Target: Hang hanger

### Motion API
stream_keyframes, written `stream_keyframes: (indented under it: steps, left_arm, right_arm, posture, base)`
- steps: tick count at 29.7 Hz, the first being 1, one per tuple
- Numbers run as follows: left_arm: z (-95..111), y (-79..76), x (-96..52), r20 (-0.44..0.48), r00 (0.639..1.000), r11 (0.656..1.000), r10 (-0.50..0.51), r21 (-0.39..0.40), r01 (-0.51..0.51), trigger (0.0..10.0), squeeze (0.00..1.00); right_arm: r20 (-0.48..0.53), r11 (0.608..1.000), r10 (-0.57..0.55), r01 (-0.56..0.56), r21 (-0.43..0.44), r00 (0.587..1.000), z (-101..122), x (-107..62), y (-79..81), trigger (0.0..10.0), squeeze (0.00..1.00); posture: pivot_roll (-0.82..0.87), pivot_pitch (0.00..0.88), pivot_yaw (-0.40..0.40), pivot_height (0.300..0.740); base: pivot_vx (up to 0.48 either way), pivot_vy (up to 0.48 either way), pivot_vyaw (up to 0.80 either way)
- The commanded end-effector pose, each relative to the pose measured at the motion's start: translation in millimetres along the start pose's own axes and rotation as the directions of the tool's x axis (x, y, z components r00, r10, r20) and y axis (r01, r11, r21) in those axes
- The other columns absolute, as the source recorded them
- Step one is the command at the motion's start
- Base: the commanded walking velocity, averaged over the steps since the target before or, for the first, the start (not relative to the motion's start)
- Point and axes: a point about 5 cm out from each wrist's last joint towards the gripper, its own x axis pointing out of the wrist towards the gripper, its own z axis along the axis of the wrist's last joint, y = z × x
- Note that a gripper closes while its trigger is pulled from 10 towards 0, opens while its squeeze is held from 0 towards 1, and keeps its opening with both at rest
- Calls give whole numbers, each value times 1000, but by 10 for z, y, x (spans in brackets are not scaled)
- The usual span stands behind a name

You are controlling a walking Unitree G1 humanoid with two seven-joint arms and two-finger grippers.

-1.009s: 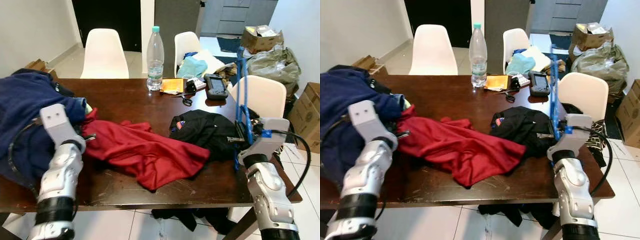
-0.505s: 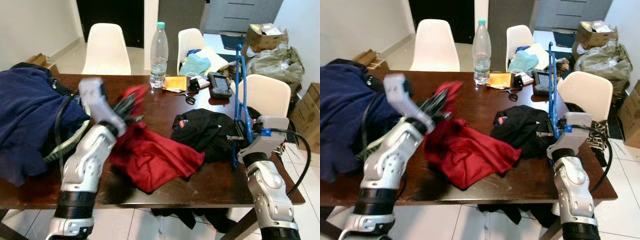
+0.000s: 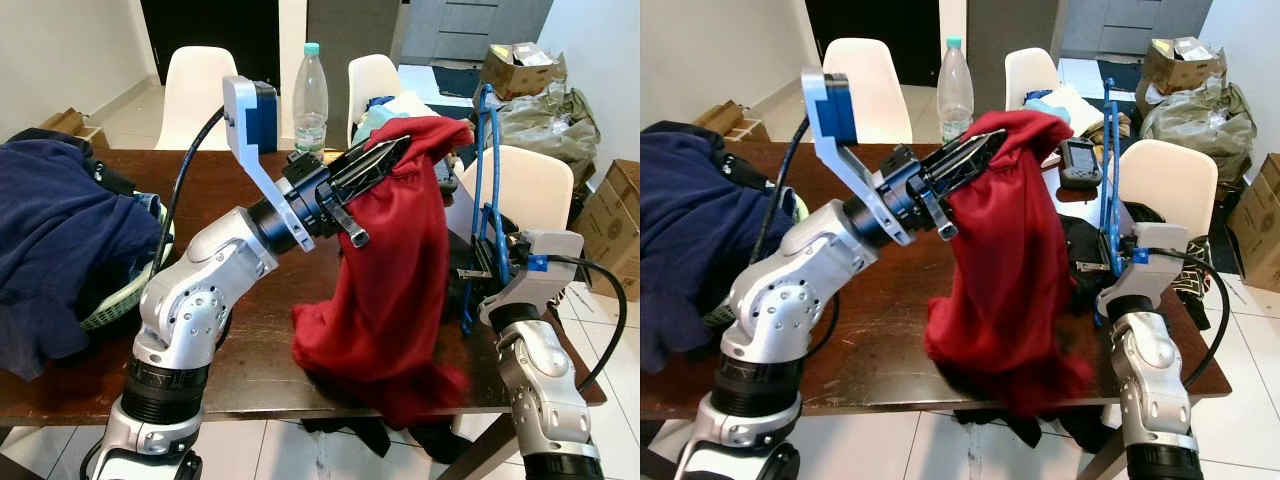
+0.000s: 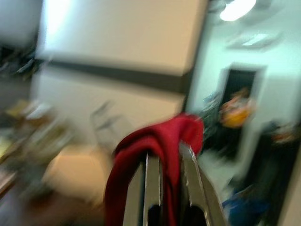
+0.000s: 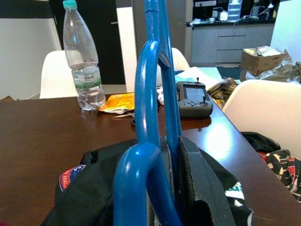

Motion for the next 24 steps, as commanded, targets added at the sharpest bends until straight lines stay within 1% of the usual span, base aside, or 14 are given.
stream_keyframes:
  steps: [1, 3, 4, 6, 7, 9, 15, 16, 19, 20, 21, 22, 23, 24]
  left_arm:
    - [-162, 212, -124, -83, 987, 991, 137, -1, -137, 10000, 0]
    - [-372, 414, -310, -207, 941, 963, 268, 19, -271, 10000, 0]
    - [-588, 579, -538, -335, 866, 925, 373, 59, -376, 10000, 0]
    - [-588, 579, -538, -335, 866, 925, 373, 59, -376, 10000, 0]
    - [-760, 686, -762, -442, 790, 893, 426, 67, -444, 10000, 0]
    - [-878, 767, -985, -526, 714, 871, 462, 120, -476, 10000, 0]
    - [-895, 935, -1278, -566, 600, 815, 566, 273, -511, 10000, 0]
    - [-776, 1108, -1402, -499, 523, 722, 690, 427, -545, 10000, 0]
    - [-776, 1108, -1402, -499, 523, 722, 690, 427, -545, 10000, 0]
    - [-620, 1257, -1502, -402, 458, 609, 793, 556, -566, 10000, 0]
    - [-620, 1257, -1502, -402, 458, 609, 793, 556, -566, 10000, 0]
    - [-452, 1383, -1583, -307, 404, 502, 862, 636, -587, 10000, 0]
    - [-452, 1383, -1583, -307, 404, 502, 862, 636, -587, 10000, 0]
    - [-352, 1446, -1629, -254, 376, 442, 891, 675, -591, 10000, 0]
  right_arm:
    - [-107, 1000, -23, 23, 5, 994, -211, -72, -55, 10000, 0]
    - [-109, 1000, -19, 20, 4, 994, -212, -76, -54, 10000, 0]
    - [-112, 1000, -16, 17, 3, 994, -215, -80, -49, 10000, 0]
    - [-112, 1000, -16, 17, 3, 994, -215, -80, -49, 10000, 0]
    - [-115, 1000, -12, 13, 3, 993, -220, -84, -42, 10000, 0]
    - [-117, 1000, -10, 10, 2, 993, -222, -89, -38, 10000, 0]
    - [-120, 1000, -10, 10, 0, 993, -222, -99, -42, 10000, 0]
    - [-123, 1000, -11, 11, -2, 992, -226, -108, -45, 10000, 0]
    - [-123, 1000, -11, 11, -2, 992, -226, -108, -45, 10000, 0]
    - [-125, 1000, -12, 11, -3, 992, -230, -116, -46, 10000, 0]
    - [-125, 1000, -12, 11, -3, 992, -230, -116, -46, 10000, 0]
    - [-127, 1000, -12, 12, -4, 992, -231, -123, -50, 10000, 0]
    - [-127, 1000, -12, 12, -4, 992, -231, -123, -50, 10000, 0]
    - [-128, 1000, -13, 13, -4, 992, -231, -127, -55, 10000, 0]
  posture:
    - [85, 86, 1, 740]
    - [85, 90, -1, 740]
    - [87, 91, -1, 740]
    - [87, 91, -1, 740]
    - [88, 97, -2, 740]
    - [86, 102, 0, 740]
    - [83, 107, 1, 740]
    - [80, 113, 1, 740]
    - [80, 113, 1, 740]
    - [75, 114, 0, 740]
    - [75, 114, 0, 740]
    - [74, 115, 2, 740]
    - [74, 115, 2, 740]
    - [74, 115, 2, 740]
  base:
    - [0, 0, 0]
    - [0, 0, 0]
    - [0, 0, 0]
    - [0, 0, 0]
    - [0, 0, 0]
    - [0, 0, 0]
    - [0, 0, 0]
    - [0, 0, 0]
    - [0, 0, 0]
    - [0, 0, 0]
    - [0, 0, 0]
    - [0, 0, 0]
    - [0, 0, 0]
    - [0, 0, 0]
